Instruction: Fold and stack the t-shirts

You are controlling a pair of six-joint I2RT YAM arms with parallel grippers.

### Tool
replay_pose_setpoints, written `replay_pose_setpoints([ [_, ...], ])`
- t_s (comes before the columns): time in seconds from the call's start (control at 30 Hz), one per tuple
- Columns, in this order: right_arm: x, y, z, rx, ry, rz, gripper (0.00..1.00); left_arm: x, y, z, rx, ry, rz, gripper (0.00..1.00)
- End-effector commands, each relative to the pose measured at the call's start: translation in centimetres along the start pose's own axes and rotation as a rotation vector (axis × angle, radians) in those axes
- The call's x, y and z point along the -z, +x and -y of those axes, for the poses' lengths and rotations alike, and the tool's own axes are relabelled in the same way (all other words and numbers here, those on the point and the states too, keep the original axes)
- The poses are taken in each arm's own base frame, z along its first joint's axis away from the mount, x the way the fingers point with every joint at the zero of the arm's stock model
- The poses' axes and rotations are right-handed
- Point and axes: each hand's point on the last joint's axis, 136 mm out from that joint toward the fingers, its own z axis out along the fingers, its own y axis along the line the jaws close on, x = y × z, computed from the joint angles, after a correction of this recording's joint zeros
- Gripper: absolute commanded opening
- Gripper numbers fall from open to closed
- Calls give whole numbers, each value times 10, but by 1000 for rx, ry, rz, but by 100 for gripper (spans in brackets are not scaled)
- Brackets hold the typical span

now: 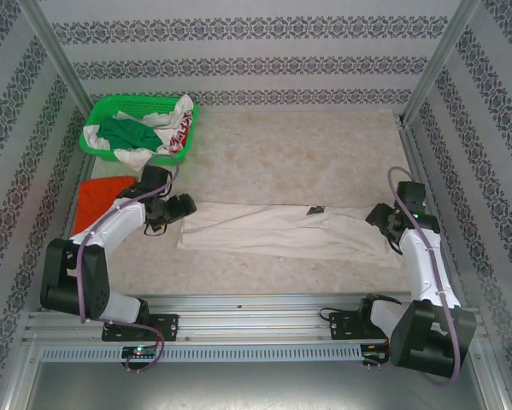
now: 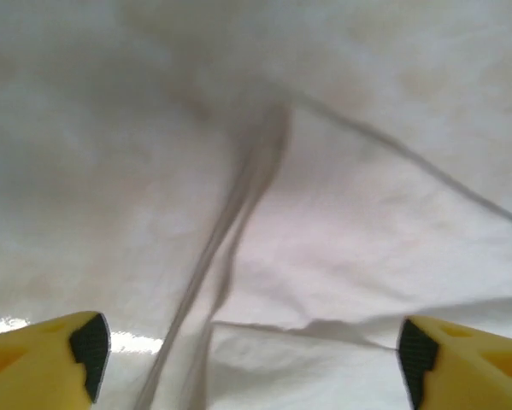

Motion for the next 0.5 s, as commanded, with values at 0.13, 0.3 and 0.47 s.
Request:
replay_pose_setpoints([
  [0.13, -17, 23, -60, 66, -62, -44, 63, -35, -3, 60, -85, 98, -53, 81],
  [0.3, -51, 60, -93, -19, -111, -182, 57, -71, 19, 60, -35, 110, -151, 68],
  [0.47, -80, 67, -106, -67, -104, -260, 57, -82, 40, 41, -12, 76, -191, 68],
])
